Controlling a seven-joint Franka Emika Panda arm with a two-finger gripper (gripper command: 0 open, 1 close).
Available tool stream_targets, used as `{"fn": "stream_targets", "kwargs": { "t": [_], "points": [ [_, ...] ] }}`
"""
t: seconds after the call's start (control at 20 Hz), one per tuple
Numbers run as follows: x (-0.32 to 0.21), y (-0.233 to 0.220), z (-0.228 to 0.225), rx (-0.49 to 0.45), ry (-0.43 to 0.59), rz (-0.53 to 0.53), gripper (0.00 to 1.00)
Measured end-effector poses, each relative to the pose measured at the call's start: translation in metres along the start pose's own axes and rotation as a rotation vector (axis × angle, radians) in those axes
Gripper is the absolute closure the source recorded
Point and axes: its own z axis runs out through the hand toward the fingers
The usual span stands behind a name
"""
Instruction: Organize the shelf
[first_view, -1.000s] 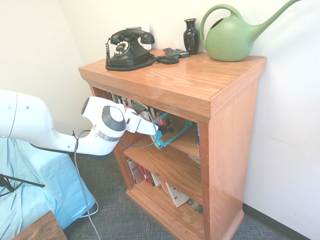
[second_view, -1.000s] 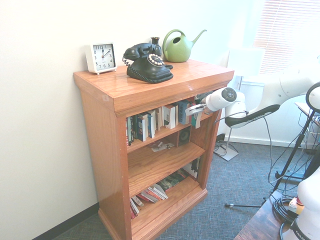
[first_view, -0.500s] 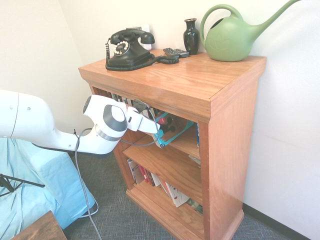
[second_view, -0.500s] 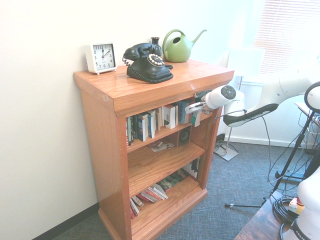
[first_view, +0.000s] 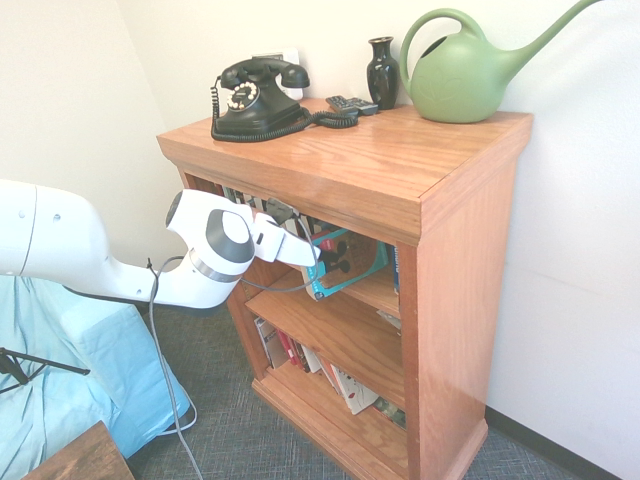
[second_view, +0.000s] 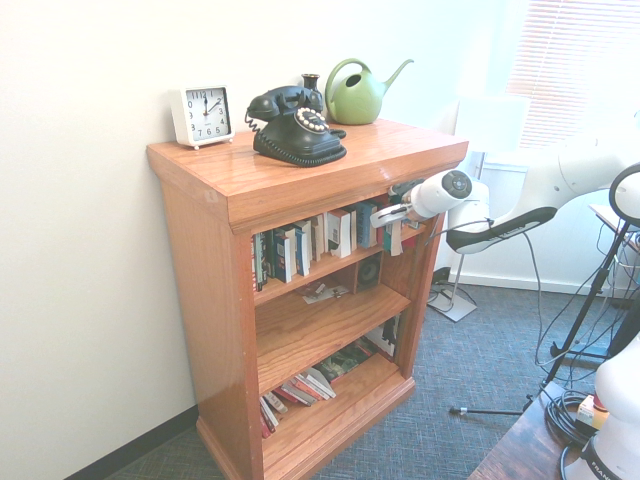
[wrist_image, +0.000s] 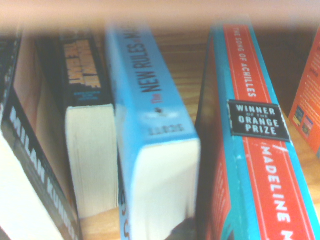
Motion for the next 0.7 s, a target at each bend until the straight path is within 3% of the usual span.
{"fn": "stream_targets", "kwargs": {
  "t": [0.7],
  "points": [
    [-0.036, 0.039, -0.073, 0.071, -0.048, -0.034, 0.0]
  ]
}}
